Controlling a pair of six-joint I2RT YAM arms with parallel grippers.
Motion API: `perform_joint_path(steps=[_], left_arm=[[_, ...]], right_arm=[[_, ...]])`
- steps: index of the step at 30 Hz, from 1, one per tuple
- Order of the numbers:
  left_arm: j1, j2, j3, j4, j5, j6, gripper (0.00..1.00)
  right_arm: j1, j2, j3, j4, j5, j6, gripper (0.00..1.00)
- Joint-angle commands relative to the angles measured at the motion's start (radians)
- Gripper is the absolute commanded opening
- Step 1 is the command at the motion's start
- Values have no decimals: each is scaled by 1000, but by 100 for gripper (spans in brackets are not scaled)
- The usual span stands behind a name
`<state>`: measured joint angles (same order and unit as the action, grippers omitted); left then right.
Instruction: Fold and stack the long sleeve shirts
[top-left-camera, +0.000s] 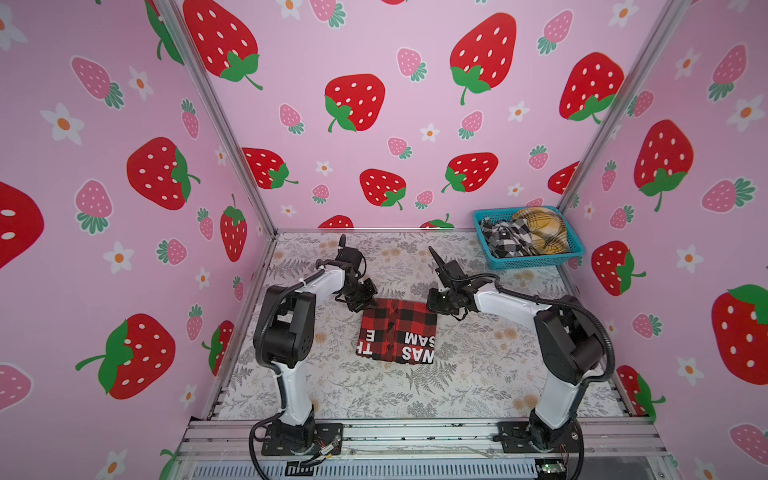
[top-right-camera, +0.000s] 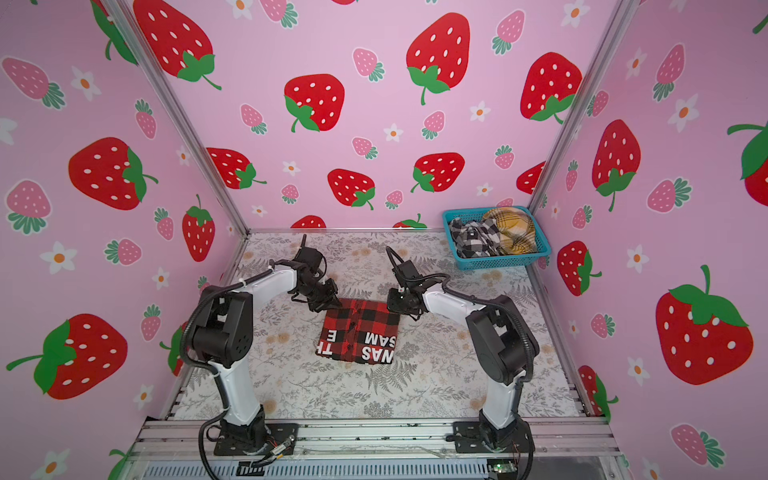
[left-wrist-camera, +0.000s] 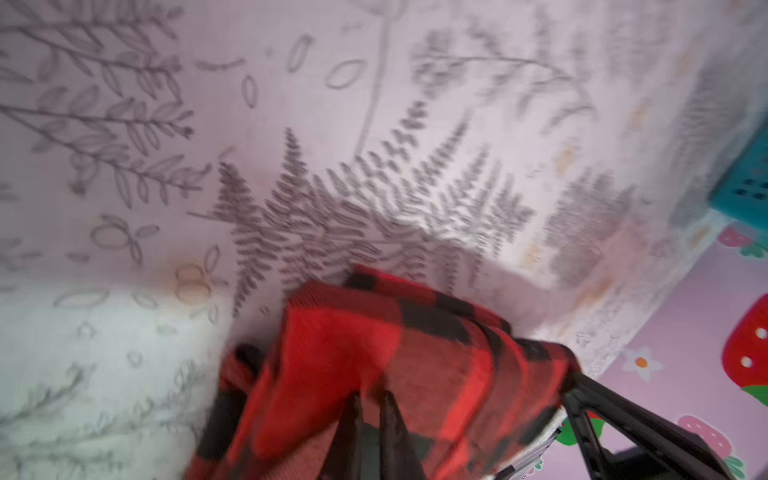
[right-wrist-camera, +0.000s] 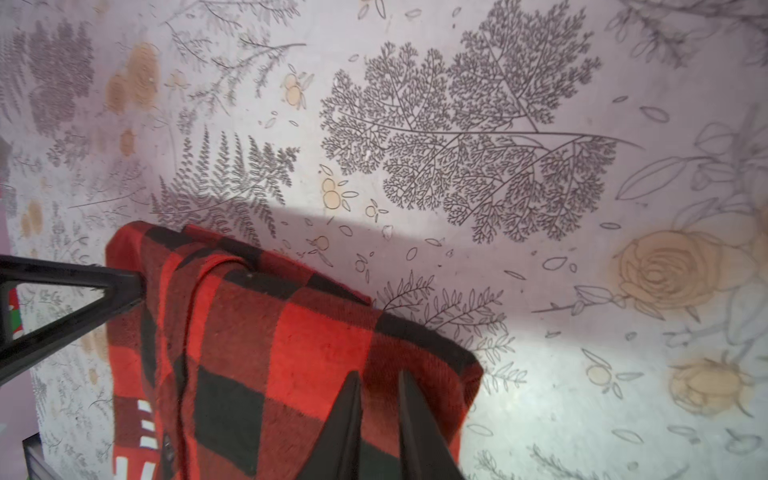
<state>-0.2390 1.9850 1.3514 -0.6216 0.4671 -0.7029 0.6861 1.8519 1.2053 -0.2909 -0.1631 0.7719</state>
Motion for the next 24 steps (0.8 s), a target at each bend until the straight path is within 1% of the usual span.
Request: perform_joint_path(steps=[1, 7, 12, 14, 15, 16, 18, 21, 24], left_arm=[[17, 17, 7, 10, 26, -1, 12], [49, 22, -125, 83, 26, -6, 12], [54, -5, -182, 88, 39, 2, 12], [55, -38, -181, 68, 34, 7, 18], [55, -59, -173, 48, 25, 12, 23], [55, -81, -162, 23, 11, 18, 27], [55, -133, -145, -20, -11, 27, 31], [51, -229, -150, -71, -31, 39, 33], [31, -329, -197, -111, -48, 49, 31]], right_arm=[[-8, 38, 28, -30, -27, -27, 20], [-31, 137, 53, -36, -45, -55, 18], [-31, 153, 93, -55, -52, -69, 18], [-30, 125, 105, -65, -47, -75, 17], [-30, 105, 110, -73, -40, -80, 18], [-27, 77, 113, -82, -31, -84, 19], [-18, 23, 112, -104, -15, -96, 24], [13, -69, 92, -152, 29, -106, 31], [75, -168, 22, -164, 69, -92, 32]])
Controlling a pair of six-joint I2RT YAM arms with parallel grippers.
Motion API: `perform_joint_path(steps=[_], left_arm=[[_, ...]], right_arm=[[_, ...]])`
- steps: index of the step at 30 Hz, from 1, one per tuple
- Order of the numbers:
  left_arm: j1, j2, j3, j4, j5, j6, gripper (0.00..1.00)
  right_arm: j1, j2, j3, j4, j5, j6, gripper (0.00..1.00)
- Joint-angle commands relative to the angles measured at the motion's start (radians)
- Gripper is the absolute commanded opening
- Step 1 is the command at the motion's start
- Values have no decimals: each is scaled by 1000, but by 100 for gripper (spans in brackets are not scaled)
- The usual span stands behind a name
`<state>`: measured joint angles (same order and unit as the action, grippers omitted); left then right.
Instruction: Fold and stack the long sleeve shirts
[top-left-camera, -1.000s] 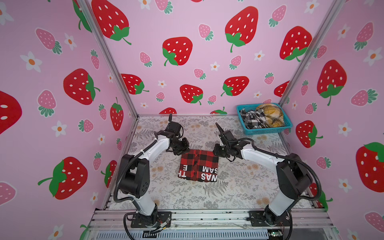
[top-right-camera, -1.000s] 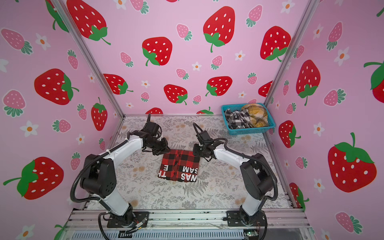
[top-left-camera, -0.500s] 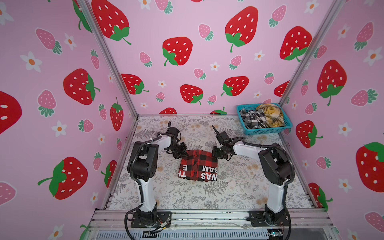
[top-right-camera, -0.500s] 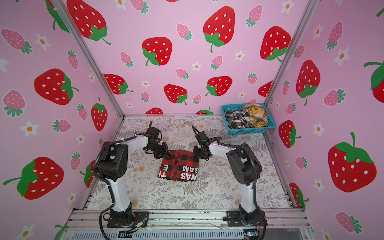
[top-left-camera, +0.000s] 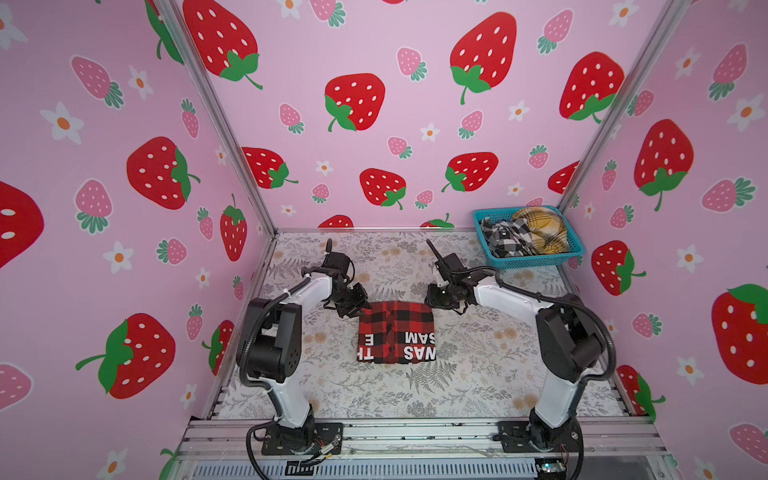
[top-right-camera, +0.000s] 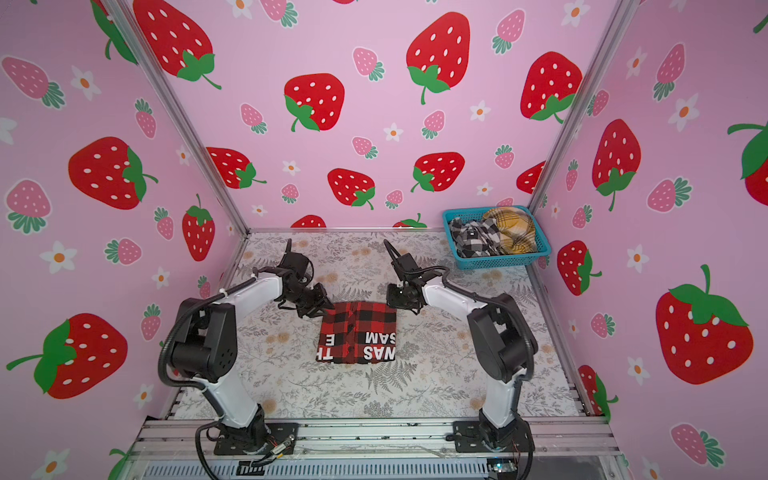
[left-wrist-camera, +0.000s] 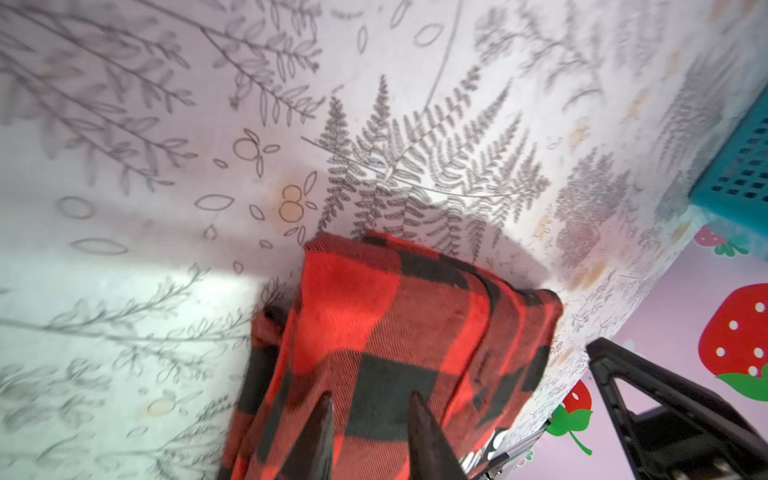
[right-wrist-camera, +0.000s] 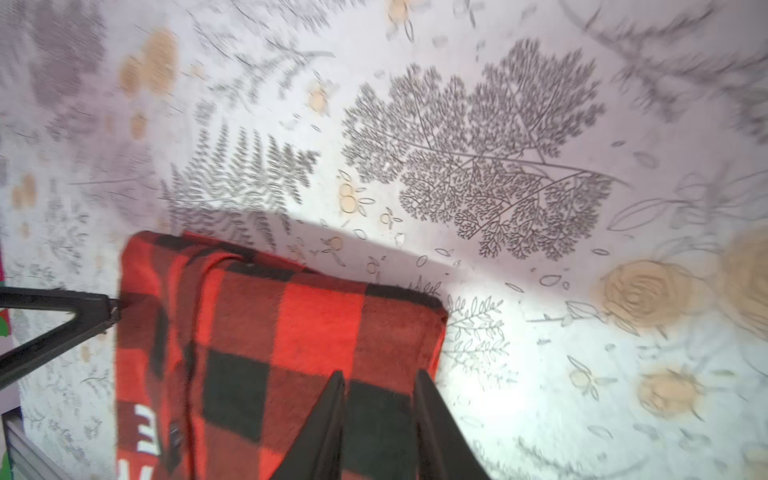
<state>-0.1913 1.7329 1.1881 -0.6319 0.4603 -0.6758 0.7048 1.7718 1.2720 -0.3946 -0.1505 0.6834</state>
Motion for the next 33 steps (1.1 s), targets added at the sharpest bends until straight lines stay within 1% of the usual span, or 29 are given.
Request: perform_joint_path(steps=[1, 6, 10, 12, 17, 21, 22, 25, 27, 30, 33], left_arm=[[-27, -108, -61, -110, -41, 21, 31], [-76, -261, -240, -103, 9, -24, 24], [-124, -331, -366, -57, 56, -85, 20], [-132, -329, -396, -46, 55, -89, 19], [-105, -273, -412, -16, 31, -67, 14], [-81, -227, -440, 1, -20, -45, 11], [-70, -218, -459, 14, -29, -46, 11], [-42, -181, -519, 72, -22, -43, 10], [-34, -156, -539, 99, 13, -47, 8], [-34, -187, -534, 82, 13, -50, 8], [-34, -263, -480, 4, -9, -37, 14]], right_arm=[[84, -121, -75, -59, 71, 8, 32], [217, -215, -210, -31, 96, 97, 31], [283, -224, -261, -12, 106, 143, 28], [289, -218, -284, 4, 94, 158, 27], [286, -176, -304, 22, 74, 164, 25], [270, -120, -342, 60, 36, 182, 21], [267, -110, -352, 91, 32, 187, 21], [261, -77, -373, 115, 20, 196, 20], [259, -69, -375, 118, 15, 200, 19], [261, -90, -356, 97, 26, 198, 19], [260, -143, -310, 34, 68, 185, 19]])
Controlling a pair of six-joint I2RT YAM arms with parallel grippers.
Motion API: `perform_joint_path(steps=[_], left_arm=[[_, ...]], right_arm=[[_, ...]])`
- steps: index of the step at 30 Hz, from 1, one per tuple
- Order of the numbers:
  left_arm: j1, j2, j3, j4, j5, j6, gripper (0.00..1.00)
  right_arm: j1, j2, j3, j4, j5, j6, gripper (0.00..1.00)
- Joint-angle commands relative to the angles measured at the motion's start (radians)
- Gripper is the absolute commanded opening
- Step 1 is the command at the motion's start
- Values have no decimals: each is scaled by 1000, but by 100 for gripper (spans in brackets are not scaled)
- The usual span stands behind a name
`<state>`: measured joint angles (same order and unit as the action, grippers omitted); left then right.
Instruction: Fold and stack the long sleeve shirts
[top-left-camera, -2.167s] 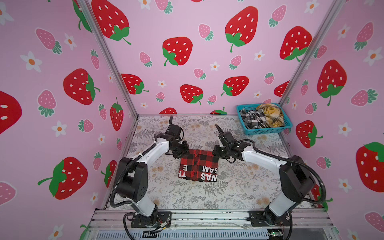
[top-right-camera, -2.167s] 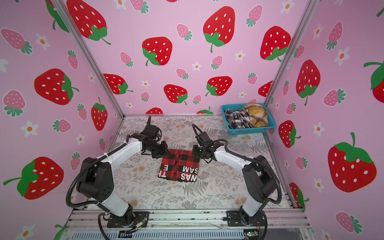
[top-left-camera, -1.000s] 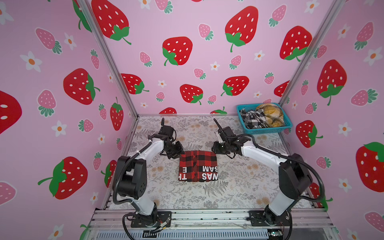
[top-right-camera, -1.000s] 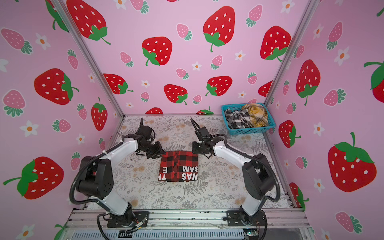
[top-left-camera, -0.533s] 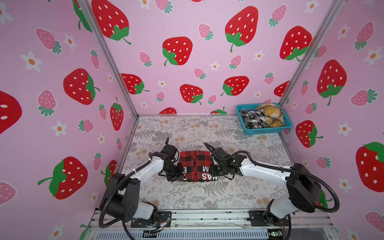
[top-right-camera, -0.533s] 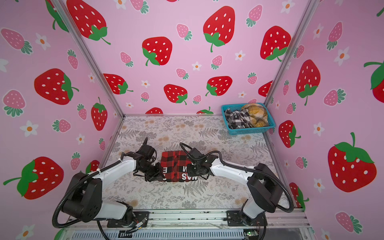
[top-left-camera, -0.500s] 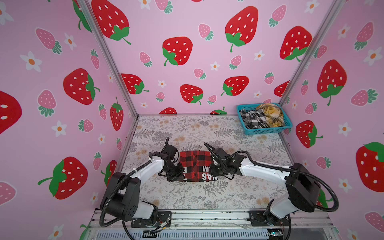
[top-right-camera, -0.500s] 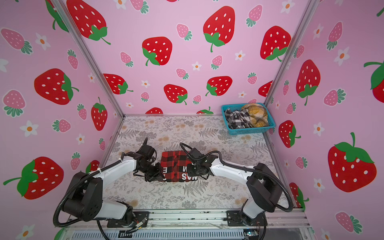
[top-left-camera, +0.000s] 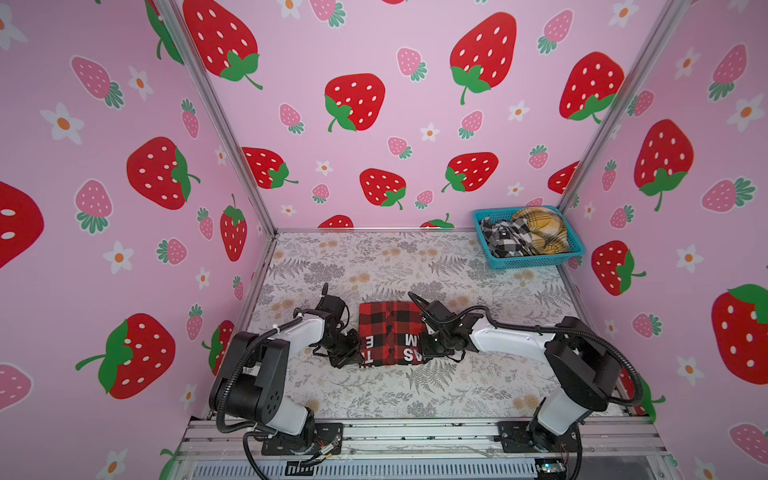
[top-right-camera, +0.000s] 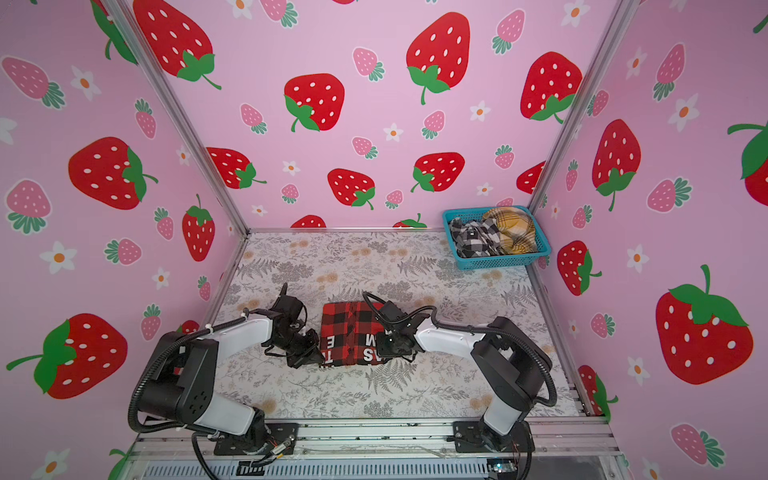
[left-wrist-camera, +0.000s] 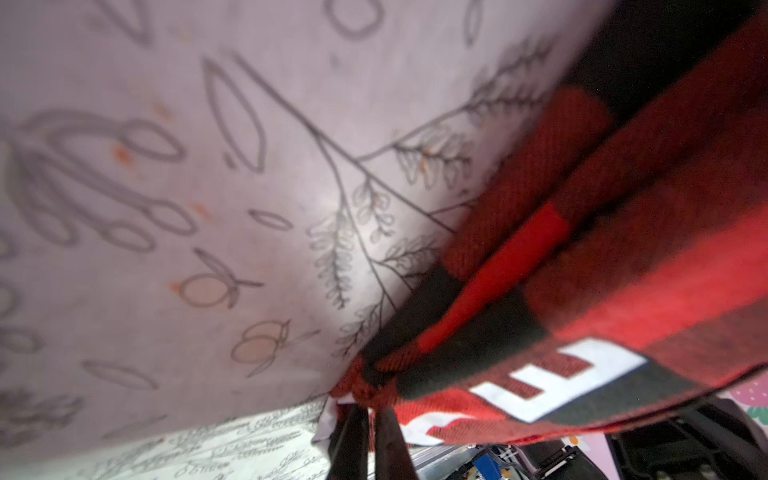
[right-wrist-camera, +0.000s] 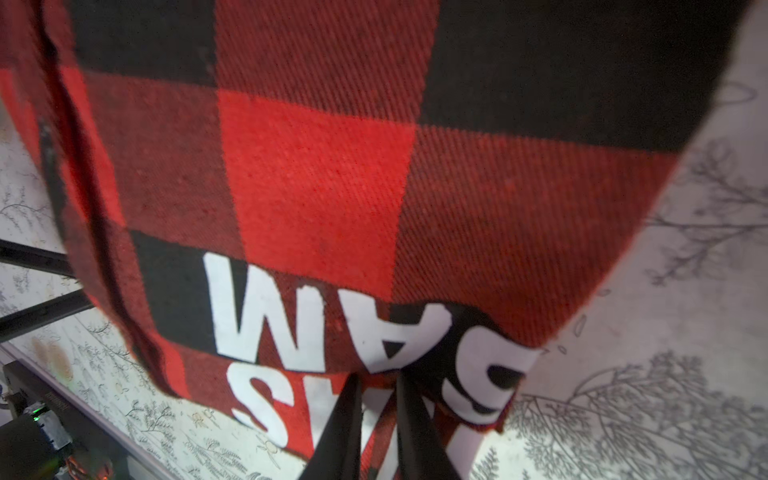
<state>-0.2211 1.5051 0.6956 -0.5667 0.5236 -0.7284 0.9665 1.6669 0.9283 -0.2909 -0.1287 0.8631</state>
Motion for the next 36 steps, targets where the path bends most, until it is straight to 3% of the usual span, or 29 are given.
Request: perform_joint_path(steps=[1, 6, 15, 26, 36], left_arm=[[-5, -55, 39, -87, -80, 19, 17], [-33, -62, 247, -171, -112, 33, 23], [-135, 211, 502, -68, -42, -8, 16], [-131, 457, 584, -17, -45, -15, 12], [-133, 419, 689, -76, -67, -13, 18]], right_arm=[[-1, -54, 50, -89, 60, 1, 20], [-4, -52, 160, -137, 90, -35, 22], [-29, 164, 365, -109, 55, -81, 21], [-81, 276, 383, -45, -41, -86, 18], [-121, 239, 471, -87, -50, -111, 18]])
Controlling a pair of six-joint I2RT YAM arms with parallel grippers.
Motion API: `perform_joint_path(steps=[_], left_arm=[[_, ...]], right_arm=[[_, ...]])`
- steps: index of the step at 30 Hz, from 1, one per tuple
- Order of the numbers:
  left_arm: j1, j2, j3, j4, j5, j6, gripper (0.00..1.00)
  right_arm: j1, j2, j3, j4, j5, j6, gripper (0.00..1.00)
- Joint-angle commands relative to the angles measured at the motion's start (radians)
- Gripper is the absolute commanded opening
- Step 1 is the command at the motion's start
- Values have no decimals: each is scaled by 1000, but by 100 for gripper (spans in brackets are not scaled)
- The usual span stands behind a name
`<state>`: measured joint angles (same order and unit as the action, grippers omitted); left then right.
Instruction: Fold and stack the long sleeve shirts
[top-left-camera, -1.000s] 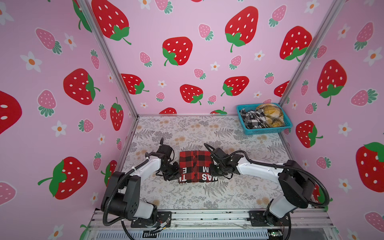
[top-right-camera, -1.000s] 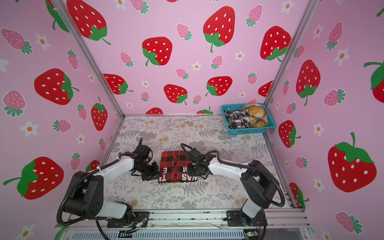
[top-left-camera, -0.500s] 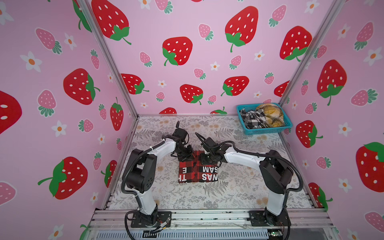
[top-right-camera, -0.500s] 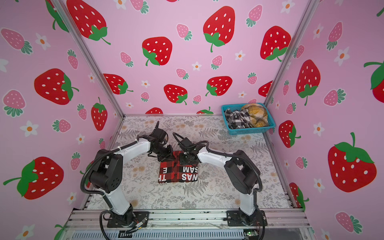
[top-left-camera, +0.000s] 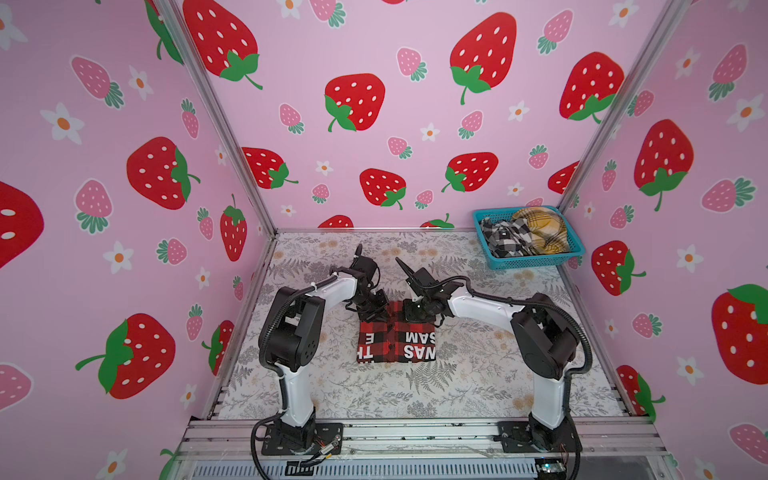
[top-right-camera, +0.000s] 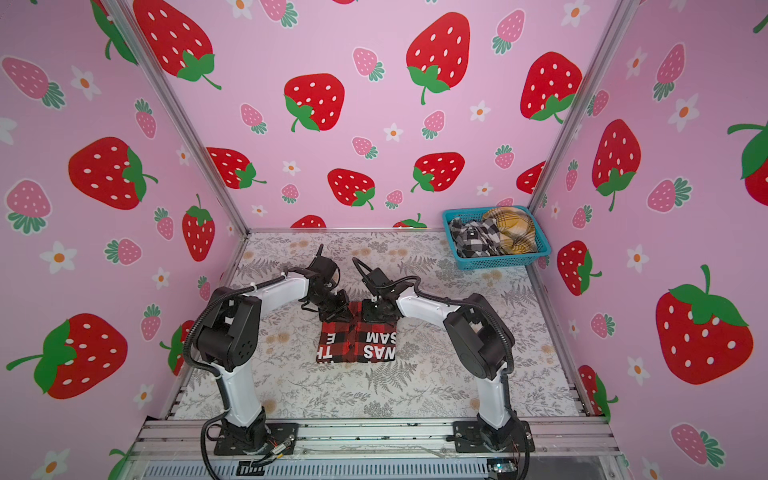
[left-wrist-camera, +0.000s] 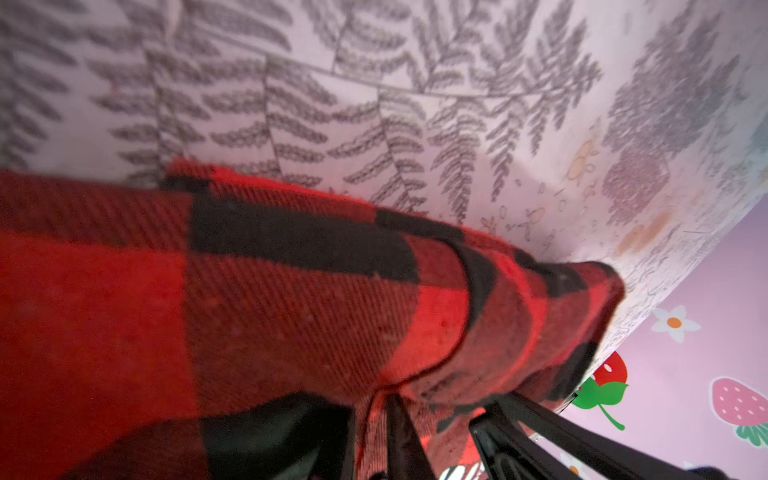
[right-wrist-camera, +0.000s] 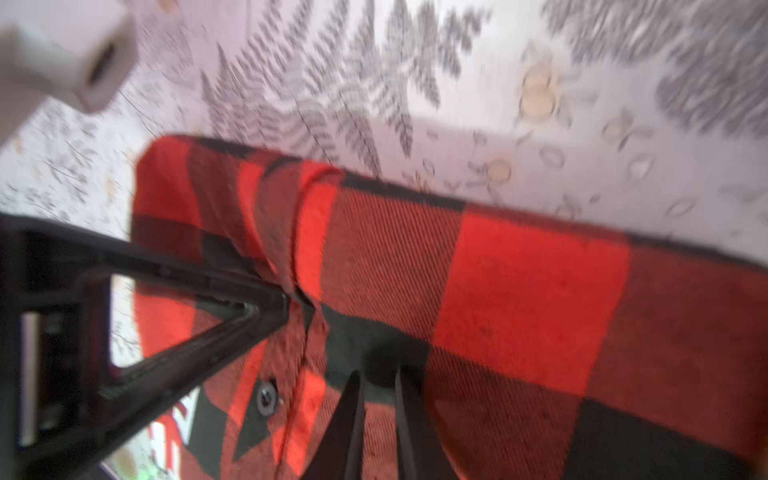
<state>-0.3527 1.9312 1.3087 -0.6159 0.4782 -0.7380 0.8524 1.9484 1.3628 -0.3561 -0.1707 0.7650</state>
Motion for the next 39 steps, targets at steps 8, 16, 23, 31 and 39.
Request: perform_joint_path(steps=[8, 16, 23, 31, 39], left_arm=[[-9, 98, 142, -2, 3, -23, 17], [10, 150, 114, 6, -15, -12, 16], [27, 95, 101, -8, -12, -7, 24], [-21, -114, -3, -38, 0, -7, 28], [-118, -281, -197, -12, 14, -58, 26]], right_arm=[[-25, -30, 17, 9, -28, 3, 18], [-64, 105, 85, 20, -67, -13, 18], [-75, 156, 142, -10, -108, -38, 18], [-78, 27, 137, -61, -62, -54, 19], [-117, -134, -5, -76, 1, -53, 19]])
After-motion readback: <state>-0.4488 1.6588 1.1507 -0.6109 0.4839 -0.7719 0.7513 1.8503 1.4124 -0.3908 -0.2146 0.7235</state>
